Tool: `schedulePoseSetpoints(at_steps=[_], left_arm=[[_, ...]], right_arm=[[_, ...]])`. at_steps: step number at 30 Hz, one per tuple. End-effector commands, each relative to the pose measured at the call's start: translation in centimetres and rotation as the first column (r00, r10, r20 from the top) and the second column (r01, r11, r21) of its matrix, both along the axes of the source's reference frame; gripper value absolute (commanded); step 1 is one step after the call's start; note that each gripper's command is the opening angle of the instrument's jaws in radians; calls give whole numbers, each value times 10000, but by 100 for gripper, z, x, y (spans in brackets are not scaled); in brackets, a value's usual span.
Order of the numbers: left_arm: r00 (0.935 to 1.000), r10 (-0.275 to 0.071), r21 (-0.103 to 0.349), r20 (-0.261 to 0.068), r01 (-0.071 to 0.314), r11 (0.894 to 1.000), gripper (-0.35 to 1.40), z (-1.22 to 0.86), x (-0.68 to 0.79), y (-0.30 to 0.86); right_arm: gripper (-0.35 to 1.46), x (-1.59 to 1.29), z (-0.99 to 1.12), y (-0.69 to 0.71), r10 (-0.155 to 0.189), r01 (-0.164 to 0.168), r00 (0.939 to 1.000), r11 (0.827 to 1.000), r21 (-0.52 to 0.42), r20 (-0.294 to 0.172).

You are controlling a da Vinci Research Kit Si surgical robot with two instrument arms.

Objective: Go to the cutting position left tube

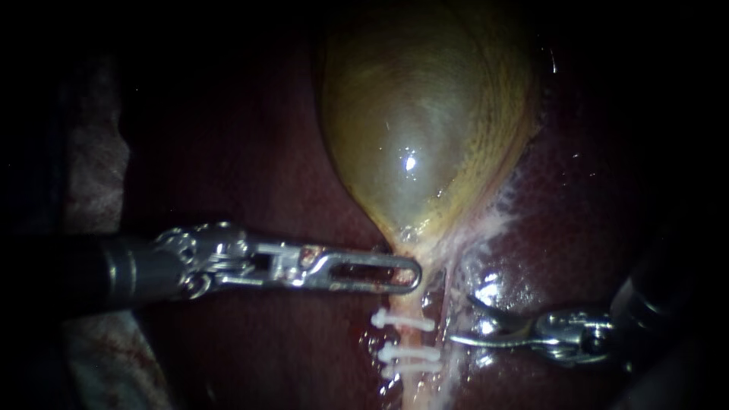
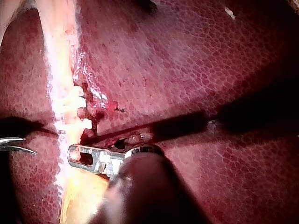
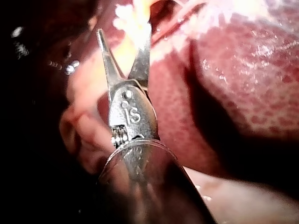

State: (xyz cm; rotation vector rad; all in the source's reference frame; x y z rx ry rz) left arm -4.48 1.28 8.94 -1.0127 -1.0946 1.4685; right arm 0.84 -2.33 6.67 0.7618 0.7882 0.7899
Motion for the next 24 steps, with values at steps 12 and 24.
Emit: schedulePoseSetpoints(at_steps=[12, 24], left_arm=[[10000, 8, 52, 12, -8, 10000, -35, -10, 6, 1], [10000, 13, 79, 19, -13, 10000, -35, -14, 7, 3]], right_arm=[[141, 20, 0, -13, -766, 715, 9960, 9917, 1065, 455], [128, 27, 0, -15, -1463, 1367, 9876, 9797, 1467, 569]])
